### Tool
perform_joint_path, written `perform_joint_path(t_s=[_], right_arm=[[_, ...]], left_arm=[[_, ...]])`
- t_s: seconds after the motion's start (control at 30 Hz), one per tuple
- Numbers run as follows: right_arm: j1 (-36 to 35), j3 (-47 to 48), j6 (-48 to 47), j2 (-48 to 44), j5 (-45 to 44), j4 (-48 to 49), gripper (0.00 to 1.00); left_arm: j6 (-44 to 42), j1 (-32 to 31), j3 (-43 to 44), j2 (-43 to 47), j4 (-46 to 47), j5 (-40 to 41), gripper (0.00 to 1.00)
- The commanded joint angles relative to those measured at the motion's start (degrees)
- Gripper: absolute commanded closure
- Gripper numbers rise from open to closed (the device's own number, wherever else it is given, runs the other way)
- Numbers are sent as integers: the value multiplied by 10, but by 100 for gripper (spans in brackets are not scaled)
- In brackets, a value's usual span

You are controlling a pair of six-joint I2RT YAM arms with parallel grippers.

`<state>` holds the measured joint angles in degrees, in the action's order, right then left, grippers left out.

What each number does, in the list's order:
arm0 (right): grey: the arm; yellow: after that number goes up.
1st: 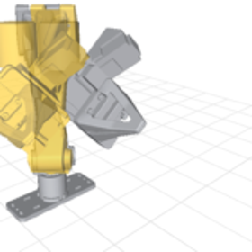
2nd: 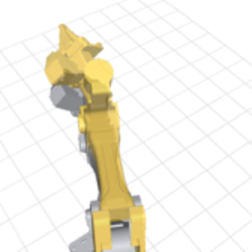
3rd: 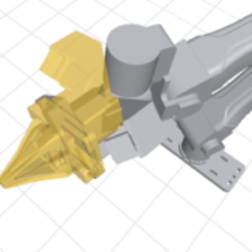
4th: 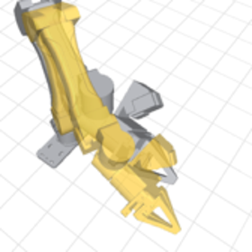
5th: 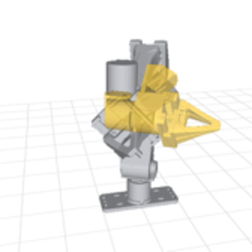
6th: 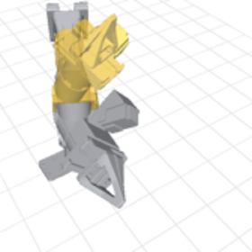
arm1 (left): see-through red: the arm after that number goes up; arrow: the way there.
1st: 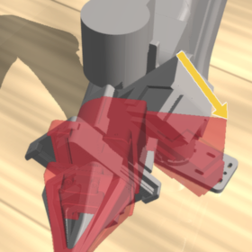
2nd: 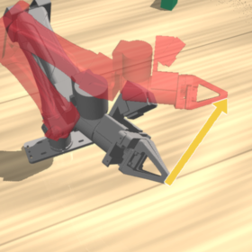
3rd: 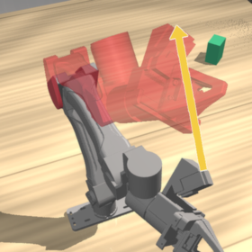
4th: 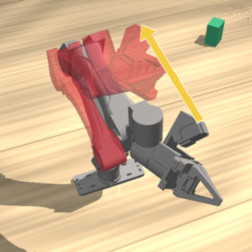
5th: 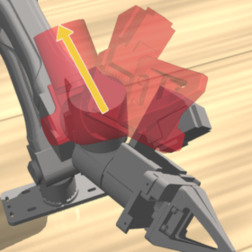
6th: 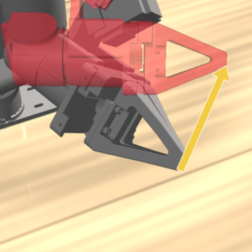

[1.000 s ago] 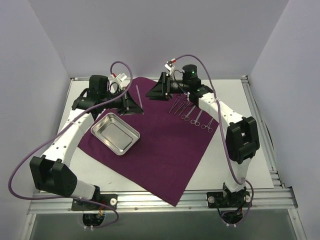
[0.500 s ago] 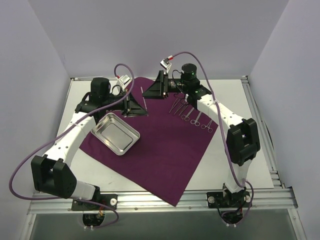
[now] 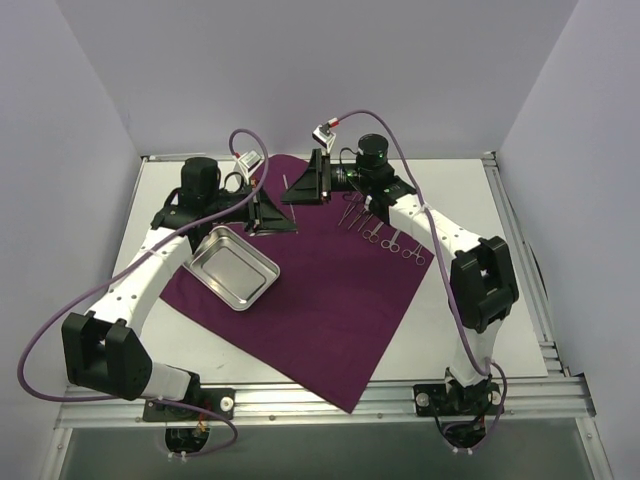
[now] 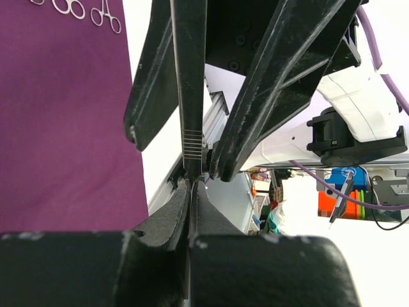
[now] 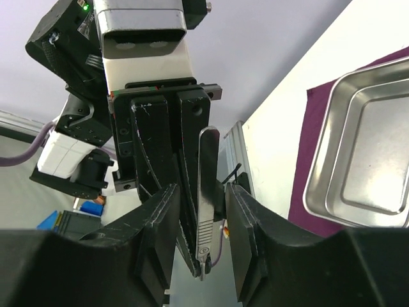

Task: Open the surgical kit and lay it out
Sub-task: Place the medical item in the surgical kit.

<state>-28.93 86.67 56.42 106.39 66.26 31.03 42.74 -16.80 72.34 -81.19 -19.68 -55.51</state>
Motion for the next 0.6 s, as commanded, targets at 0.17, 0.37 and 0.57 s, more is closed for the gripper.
perform_joint_path(t_s=[0.17, 0.37, 0.57], right_arm=[[-3, -3, 26, -27, 26, 70, 71], [-3, -4, 27, -28, 26, 68, 100], [-3, 27, -44, -27, -3, -57, 100]], left_arm=[[11, -2, -11, 24, 52, -24, 98], [6, -1, -14, 23, 51, -22, 98], [-11, 6, -16, 25, 29, -6, 66]])
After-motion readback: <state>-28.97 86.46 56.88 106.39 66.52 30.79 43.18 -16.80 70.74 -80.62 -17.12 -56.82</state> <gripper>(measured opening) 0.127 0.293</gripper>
